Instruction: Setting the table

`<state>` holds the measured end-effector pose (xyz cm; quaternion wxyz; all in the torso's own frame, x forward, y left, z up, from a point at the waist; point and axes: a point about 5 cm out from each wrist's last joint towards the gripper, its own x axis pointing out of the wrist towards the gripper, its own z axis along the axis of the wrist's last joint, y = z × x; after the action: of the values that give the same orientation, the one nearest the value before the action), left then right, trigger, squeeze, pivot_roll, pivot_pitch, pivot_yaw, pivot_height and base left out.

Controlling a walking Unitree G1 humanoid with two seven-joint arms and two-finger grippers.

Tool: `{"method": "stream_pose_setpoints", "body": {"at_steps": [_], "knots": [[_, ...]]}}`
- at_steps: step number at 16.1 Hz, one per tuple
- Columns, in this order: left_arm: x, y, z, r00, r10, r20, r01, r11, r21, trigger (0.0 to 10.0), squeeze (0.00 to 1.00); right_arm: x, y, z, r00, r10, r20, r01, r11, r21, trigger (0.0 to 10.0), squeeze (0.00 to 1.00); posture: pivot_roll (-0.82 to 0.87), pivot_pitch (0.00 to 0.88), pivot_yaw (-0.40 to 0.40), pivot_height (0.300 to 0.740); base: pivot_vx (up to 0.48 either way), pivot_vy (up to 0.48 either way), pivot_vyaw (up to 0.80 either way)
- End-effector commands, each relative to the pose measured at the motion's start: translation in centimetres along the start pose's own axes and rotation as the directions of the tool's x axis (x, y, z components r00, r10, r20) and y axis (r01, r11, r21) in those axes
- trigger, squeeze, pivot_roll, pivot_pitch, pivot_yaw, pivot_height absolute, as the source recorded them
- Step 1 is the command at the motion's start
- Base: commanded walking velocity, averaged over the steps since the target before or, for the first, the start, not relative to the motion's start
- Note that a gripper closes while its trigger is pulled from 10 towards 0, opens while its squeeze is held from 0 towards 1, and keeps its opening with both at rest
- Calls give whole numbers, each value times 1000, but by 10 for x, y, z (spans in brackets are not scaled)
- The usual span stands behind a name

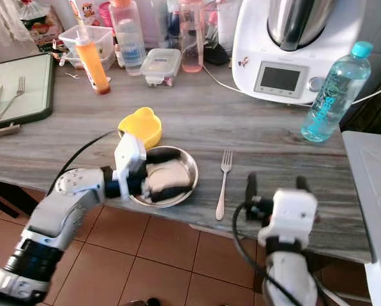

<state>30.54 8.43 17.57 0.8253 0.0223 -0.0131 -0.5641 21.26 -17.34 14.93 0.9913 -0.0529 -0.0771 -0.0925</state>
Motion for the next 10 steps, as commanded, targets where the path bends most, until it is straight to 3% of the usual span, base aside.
{"method": "stream_pose_setpoints", "body": {"at_steps": [1,4,5,6,7,8,9,10], "knots": [[-2,5,6,997,63,38,-63,998,0,10000,0,-1,-6,4,999,-35,20,35,999,-3,10000,1000,62,104,36,740,0,0,0],[4,2,8,968,218,121,-214,976,-45,10000,0,3,-16,3,995,-91,27,92,996,-22,10000,1000,74,92,20,740,0,0,0],[7,3,8,939,313,140,-309,950,-55,10000,0,7,-20,5,992,-119,38,120,992,-31,10000,510,72,86,15,740,0,0,0],[6,4,9,927,346,145,-340,938,-61,10000,0,9,-21,7,991,-128,45,130,991,-30,10000,63,72,85,15,740,0,0,0],[5,5,16,886,428,176,-431,902,-25,10000,0,10,-25,11,987,-147,62,149,988,-38,10000,0,75,78,12,740,0,0,0],[5,6,27,855,472,212,-474,879,-49,10000,0,8,-29,14,985,-158,70,161,986,-41,10000,0,79,77,10,740,0,0,0],[7,5,30,841,494,221,-495,867,-54,10000,0,6,-33,14,984,-164,70,167,985,-45,10000,0,78,70,11,740,0,0,0],[6,5,28,820,527,224,-539,842,-6,10000,0,1,-38,13,984,-167,61,171,983,-63,10000,0,68,58,10,740,0,0,0]]}}
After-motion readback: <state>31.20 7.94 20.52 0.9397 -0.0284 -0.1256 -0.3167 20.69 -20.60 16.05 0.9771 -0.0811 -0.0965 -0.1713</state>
